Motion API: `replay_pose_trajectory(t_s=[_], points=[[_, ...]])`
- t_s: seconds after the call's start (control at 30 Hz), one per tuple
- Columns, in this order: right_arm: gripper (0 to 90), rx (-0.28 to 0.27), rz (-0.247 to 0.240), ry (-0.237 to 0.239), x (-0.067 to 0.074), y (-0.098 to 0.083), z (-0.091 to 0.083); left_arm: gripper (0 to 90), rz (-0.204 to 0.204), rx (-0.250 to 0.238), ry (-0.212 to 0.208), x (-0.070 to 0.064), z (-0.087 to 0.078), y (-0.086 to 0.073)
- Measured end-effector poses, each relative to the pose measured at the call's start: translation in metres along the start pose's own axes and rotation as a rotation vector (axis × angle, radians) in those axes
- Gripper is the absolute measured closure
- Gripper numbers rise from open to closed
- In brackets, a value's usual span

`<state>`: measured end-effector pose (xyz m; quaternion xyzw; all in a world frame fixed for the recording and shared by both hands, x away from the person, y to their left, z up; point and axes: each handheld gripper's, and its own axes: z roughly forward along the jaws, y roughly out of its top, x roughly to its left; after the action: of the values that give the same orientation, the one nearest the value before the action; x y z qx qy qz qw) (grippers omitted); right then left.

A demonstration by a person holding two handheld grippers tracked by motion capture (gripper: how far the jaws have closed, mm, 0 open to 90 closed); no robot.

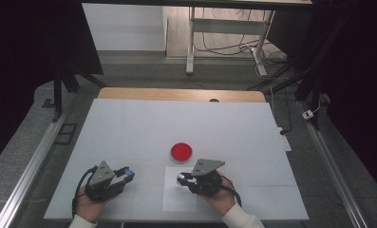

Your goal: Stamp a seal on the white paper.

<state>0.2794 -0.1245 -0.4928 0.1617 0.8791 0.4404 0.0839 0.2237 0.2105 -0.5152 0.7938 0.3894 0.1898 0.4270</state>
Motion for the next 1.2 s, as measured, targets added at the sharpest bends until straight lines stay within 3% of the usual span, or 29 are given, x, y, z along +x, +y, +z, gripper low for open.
replay_pose_trajectory(t_s=[0.17, 1.2], points=[[75.3, 0.031, -0.019, -0.003, -0.001, -0.002, 0.006, 65.1, -0.002, -0.001, 0.002, 0.0, -0.001, 0.0], [75.3, 0.058, -0.034, -0.012, -0.002, -0.009, 0.019, 65.1, -0.003, -0.001, 0.004, 0.0, -0.001, -0.001]])
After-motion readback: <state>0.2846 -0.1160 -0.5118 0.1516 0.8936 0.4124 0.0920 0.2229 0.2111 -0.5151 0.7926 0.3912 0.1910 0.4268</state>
